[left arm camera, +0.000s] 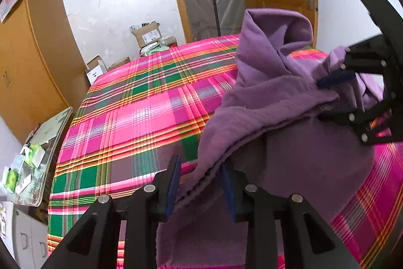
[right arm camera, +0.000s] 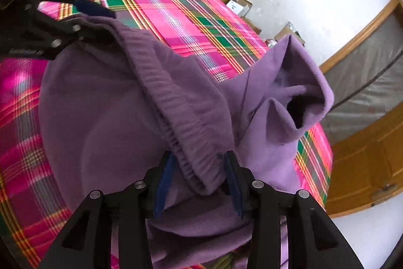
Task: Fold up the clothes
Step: 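Lift the sweatshirt with both tools and shake it out above the bed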
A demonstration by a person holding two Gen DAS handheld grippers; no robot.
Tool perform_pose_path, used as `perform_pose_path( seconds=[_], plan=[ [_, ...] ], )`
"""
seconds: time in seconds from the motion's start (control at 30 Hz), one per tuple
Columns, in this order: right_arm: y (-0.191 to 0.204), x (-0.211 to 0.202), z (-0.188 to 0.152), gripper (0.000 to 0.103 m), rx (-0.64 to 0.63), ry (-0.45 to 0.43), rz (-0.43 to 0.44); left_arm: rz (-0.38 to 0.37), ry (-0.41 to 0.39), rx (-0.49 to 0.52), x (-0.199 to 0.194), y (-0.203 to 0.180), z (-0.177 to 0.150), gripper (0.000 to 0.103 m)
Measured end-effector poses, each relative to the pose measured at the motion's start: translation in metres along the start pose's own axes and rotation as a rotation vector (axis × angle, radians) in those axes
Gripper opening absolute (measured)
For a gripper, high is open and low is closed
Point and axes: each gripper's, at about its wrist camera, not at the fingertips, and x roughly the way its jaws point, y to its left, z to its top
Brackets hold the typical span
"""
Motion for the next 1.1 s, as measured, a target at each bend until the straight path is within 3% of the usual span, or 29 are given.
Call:
perform_pose_path(
  seconds=[0.2,0.3,0.4,0.5,0.77,1.1],
  plan=[
    [-0.004,0.012,0.007,0.042,0.008,0.016,-0.018,0.043,0.035,0.011,0.011,-0.001,-0.001,0.033],
    [-0.008,0.010,0.014,0.022,0.029,0.001,-0.052,0.034,0.026,0.012,0.012,0.001,0.000,0.029],
    [-0.015,0.006,0.027,0.014,0.044,-0.039,-0.090,0.016,0.026,-0.005,0.011,0.008,0.001,0.016],
    [-0.022,0.000,0.046,0.013,0.058,-0.092,-0.119,0.001,0.011,-0.037,0.007,0.017,0.000,0.011],
    [-0.028,-0.006,0.105,0.012,0.008,-0.200,-0.162,-0.018,-0.010,-0.129,-0.002,0.044,-0.001,0.011],
    [-0.010,0.005,0.186,0.011,-0.064,-0.310,-0.118,0.011,0.003,-0.248,-0.009,0.079,-0.013,0.011]
  ],
)
